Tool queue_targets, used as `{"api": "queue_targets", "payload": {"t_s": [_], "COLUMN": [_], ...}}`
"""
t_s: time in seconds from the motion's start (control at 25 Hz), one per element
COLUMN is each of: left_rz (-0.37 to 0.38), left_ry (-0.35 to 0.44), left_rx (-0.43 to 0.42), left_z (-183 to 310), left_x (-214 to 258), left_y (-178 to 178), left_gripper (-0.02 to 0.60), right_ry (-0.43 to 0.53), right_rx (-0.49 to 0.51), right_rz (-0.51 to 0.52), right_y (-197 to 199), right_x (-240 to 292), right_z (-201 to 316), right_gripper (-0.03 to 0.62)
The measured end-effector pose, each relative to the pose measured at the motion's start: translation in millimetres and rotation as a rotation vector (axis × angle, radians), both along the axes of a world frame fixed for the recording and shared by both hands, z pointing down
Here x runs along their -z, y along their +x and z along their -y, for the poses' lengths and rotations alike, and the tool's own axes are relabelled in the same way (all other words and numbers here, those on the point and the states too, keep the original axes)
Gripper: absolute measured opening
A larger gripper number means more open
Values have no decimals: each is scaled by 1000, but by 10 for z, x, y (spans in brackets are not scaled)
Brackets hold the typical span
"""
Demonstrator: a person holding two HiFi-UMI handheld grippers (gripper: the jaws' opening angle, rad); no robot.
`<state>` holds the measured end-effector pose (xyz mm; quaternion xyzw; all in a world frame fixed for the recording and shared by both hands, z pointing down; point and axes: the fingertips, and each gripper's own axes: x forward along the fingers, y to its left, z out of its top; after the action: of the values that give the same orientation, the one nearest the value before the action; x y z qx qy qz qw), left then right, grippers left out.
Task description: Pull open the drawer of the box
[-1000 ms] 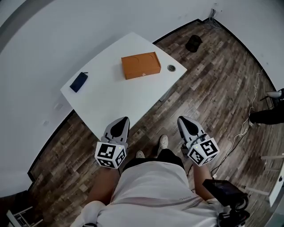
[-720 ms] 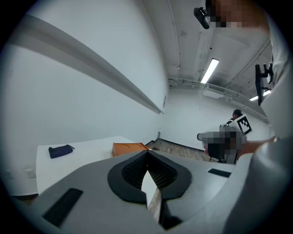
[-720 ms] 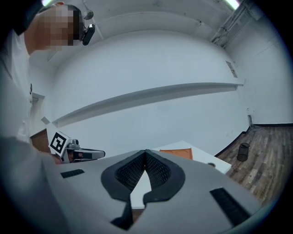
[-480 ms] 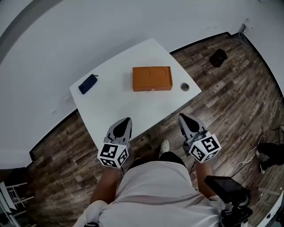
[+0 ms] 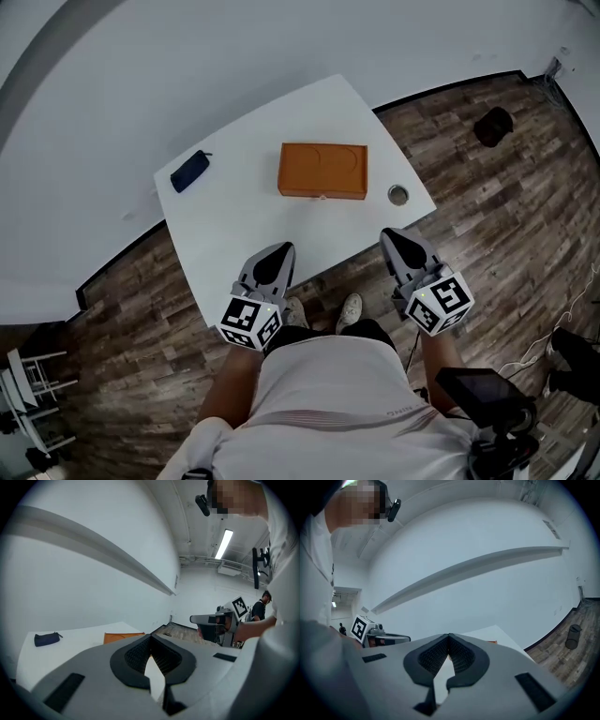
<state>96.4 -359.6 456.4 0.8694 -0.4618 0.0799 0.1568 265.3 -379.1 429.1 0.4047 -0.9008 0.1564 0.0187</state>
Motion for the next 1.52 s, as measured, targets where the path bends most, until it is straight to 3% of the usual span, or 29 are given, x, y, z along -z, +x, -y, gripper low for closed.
{"api": "queue_targets", "payload": {"t_s": [0.12,0.48,0.68,0.96,1.12,1.32,1.52], "left_rz": [15,54,81,165,197,221,214], "left_ry": [1,-95,-141,-272,-362,-436,-495], "left_rx": [-21,-60,-61,-84,-66,41,59], "left_z": [122,624,789,1086,1216,1418,1476], "left_x": [-85,-542,-786,-1399,-1773,-2151,-2324], "left_y": [72,190,258,425,524,487,563], "left_gripper": [11,19,67,195,224,221,213], "right_ry": [-17,-89,-119,-121,-144,-185,-208], "right_rx": [6,-55,-69,-66,-82,-93,-96], "right_rz": [8,-39,-46,-62,-79,-100,-104], "right_y": [-41,-13,-11,-48,70,195,288], "right_x": [-78,-277,-378,-409,-480,-606,-674], "right_z": [4,-41,-70,-9,-32,-62,-19], "right_gripper": [-2,-2,-2,-2,-2,-2,-2]}}
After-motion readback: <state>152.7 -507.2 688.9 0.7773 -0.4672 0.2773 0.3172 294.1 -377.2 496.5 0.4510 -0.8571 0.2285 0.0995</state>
